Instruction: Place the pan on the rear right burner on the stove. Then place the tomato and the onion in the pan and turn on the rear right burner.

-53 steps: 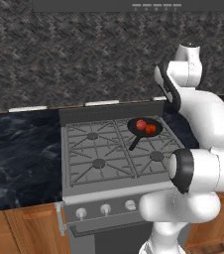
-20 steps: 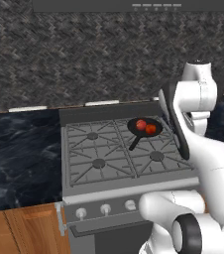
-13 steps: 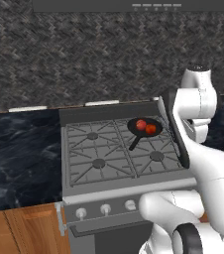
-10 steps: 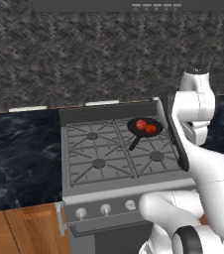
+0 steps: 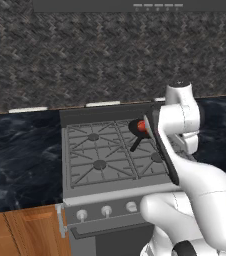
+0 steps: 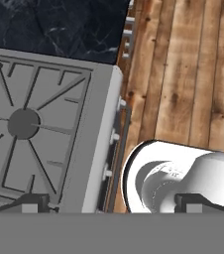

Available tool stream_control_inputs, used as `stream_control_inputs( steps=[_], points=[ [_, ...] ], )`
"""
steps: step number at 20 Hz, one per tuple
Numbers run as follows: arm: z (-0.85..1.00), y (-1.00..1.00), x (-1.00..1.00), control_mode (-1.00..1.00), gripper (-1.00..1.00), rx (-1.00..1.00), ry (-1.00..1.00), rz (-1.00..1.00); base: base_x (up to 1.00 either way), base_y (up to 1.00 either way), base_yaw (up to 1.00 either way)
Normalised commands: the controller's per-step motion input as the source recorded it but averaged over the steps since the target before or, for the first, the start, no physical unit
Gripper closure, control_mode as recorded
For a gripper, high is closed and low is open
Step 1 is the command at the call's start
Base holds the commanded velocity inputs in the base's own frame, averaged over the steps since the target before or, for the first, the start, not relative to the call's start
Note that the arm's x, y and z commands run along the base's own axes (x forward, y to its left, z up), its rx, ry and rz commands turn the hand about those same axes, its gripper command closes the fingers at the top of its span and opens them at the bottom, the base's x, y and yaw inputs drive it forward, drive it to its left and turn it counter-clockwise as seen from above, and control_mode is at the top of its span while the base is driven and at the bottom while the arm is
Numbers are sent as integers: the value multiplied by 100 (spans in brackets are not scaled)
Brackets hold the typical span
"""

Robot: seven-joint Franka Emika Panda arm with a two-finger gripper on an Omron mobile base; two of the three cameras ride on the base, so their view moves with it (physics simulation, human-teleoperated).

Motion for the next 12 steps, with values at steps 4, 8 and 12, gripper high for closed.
stream_control_inputs(
  steps=[4, 8, 12],
  points=[
    [-30, 13, 21, -100, -100, -5, 4, 4, 0, 0, 0],
    [-21, 3, 33, -100, -100, -1, 9, 5, 0, 0, 0],
    [-14, 0, 25, -100, -100, 0, 18, 10, 0, 0, 0]
  ],
)
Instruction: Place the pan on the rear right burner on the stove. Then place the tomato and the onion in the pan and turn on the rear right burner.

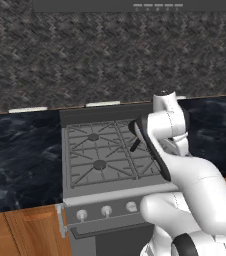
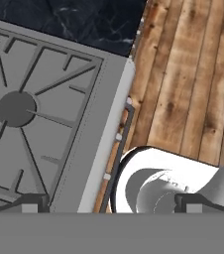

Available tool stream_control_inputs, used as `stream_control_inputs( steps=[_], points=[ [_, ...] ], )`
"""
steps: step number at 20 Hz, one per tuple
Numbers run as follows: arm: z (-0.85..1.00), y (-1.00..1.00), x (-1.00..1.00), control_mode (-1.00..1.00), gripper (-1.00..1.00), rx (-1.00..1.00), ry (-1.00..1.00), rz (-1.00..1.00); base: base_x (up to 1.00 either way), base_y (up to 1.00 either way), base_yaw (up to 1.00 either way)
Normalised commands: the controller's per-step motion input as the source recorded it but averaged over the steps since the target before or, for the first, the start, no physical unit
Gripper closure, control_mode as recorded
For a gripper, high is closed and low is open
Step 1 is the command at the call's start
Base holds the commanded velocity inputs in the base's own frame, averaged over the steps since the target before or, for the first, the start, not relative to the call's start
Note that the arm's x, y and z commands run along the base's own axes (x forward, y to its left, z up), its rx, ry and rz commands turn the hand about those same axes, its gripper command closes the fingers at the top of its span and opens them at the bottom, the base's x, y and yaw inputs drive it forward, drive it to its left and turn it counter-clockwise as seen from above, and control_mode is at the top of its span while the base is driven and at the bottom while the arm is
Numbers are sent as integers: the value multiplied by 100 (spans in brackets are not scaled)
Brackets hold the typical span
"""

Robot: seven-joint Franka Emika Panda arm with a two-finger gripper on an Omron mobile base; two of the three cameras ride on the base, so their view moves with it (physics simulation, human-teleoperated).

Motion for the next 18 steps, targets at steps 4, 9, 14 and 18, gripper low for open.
stream_control_inputs(
  steps=[4, 9, 14, 18],
  points=[
    [-15, 0, 4, -100, -100, 0, 12, 11, 0, 0, 0],
    [-14, -1, 0, -100, -100, 0, 5, 12, 0, 0, 0],
    [-11, 0, 0, -100, -100, 0, 2, 11, 0, 0, 0],
    [-8, 3, -1, -100, -100, 0, 2, 9, 0, 0, 0]
  ],
)
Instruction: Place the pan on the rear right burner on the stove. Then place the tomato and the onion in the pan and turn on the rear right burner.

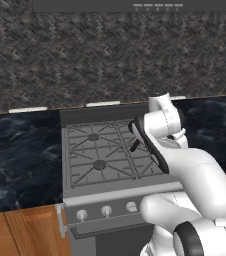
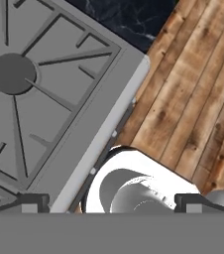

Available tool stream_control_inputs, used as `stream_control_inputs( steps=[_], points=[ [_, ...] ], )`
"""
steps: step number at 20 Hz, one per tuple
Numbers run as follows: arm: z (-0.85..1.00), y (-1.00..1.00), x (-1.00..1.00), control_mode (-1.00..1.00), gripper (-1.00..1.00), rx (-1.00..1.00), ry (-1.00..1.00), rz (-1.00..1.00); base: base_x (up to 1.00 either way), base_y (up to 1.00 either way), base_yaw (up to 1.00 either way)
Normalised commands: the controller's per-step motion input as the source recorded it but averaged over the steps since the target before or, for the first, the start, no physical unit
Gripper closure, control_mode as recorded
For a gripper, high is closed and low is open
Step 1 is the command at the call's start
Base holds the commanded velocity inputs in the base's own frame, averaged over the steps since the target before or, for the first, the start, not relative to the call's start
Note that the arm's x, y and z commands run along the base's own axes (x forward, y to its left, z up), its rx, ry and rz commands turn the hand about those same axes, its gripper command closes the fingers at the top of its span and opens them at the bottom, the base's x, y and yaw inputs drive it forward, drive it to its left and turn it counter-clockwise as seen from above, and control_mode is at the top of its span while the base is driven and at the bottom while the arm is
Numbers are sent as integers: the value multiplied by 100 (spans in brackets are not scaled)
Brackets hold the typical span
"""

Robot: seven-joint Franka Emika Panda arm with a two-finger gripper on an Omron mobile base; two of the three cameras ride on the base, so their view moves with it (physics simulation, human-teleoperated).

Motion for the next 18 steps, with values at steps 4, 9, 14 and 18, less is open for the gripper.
stream_control_inputs(
  steps=[4, 9, 14, 18],
  points=[
    [-7, 6, 0, -100, -100, 0, 3, 6, 0, 0, 0],
    [0, 0, 0, 100, -100, 0, 0, 0, -9, 9, 5],
    [0, 0, 0, 100, -100, 0, 0, 0, -15, 21, 0],
    [0, 0, 0, 100, -100, 0, 0, 0, -45, 11, 0]
  ],
)
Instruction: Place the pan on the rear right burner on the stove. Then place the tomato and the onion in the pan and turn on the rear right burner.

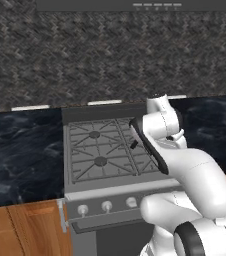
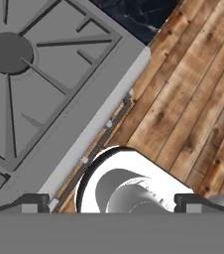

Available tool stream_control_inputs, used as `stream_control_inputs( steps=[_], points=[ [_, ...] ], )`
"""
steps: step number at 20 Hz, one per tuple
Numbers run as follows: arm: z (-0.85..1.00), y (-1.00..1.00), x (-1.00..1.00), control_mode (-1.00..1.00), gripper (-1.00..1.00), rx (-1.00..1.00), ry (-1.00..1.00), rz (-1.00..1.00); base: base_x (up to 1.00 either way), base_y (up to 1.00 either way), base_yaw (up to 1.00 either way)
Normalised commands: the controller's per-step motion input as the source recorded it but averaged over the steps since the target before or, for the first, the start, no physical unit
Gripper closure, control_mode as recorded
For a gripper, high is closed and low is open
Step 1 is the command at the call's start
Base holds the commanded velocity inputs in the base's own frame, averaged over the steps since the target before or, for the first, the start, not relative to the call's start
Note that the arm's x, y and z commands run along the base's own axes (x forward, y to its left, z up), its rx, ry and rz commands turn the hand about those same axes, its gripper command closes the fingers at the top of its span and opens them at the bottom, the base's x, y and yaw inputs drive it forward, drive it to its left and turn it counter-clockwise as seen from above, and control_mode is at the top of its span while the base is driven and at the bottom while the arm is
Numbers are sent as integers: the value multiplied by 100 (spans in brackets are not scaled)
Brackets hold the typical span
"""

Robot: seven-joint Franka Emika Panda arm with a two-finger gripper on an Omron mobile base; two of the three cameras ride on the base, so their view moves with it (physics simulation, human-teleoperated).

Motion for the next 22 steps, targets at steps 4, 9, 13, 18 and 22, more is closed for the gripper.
stream_control_inputs(
  steps=[4, 9, 13, 18, 22],
  points=[
    [0, 0, 0, 100, -100, 0, 0, 0, -65, 2, 0],
    [0, 0, 0, 100, -100, 0, 0, 0, -37, 3, -3],
    [0, 0, 0, 100, -100, 0, 0, 0, -3, 26, -6],
    [0, 0, 0, 100, -100, 0, 0, 0, 0, 44, -12],
    [0, 0, 0, 100, -100, 0, 0, 0, 0, 42, -12]
  ],
)
